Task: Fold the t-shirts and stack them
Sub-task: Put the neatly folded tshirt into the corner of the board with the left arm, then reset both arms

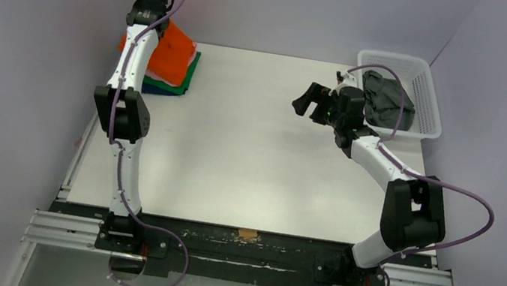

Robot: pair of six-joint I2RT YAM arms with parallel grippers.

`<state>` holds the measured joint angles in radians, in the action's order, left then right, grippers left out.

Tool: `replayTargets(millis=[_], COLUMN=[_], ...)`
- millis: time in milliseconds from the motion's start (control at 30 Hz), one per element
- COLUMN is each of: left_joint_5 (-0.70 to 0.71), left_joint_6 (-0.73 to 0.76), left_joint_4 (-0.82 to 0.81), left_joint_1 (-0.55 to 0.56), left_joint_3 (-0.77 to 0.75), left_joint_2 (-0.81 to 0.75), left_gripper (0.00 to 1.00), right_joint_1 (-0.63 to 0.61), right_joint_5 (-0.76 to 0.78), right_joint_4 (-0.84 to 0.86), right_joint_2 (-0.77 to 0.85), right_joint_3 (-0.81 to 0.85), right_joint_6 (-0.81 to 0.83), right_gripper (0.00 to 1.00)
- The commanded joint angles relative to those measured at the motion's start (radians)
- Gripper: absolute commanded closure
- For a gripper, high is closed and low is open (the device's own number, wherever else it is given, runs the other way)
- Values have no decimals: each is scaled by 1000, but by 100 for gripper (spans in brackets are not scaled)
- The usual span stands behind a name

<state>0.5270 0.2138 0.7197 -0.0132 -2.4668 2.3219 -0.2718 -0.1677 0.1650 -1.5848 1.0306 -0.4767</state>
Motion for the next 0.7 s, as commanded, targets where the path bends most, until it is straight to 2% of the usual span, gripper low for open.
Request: replayTargets(millis=[0, 67, 100, 133, 233, 400, 533, 633, 667], left_joint_5=[27, 50, 59, 52, -34, -287, -437, -468, -468], left_joint_6=[-146, -222, -264, -296, -377, -538, -654, -715, -727], left_joint_4=[-36, -22, -18, -13, -5, -6, -124, -227, -249], left_joint_1=[-69, -87, -93, -97, -97, -95, -68, -2, 35], left_joint_3=[-35, -9, 14, 37, 129, 341, 642, 935, 989], left_joint_2=[4, -32, -60, -93, -204, -405, -623, -796, -851], left_gripper=[56, 16, 5, 1, 0, 0, 0, 0, 0], right_joint_1=[6, 6, 10, 19, 65, 92, 92, 93, 92], right_joint_5=[57, 108, 139, 155, 94, 17, 43, 99, 118], right_joint_4=[-28, -43, -58, -78, -143, -128, -145, -146, -144], right_joint_2=[9, 31, 38, 41, 36, 56, 116, 183, 207], right_joint_3=[44, 38, 39, 47, 73, 42, 8, -43, -64], right_joint_6=[7, -13, -30, -46, -97, -131, -115, -104, -103], right_gripper=[5, 4, 2, 1, 1, 1, 1, 1, 1])
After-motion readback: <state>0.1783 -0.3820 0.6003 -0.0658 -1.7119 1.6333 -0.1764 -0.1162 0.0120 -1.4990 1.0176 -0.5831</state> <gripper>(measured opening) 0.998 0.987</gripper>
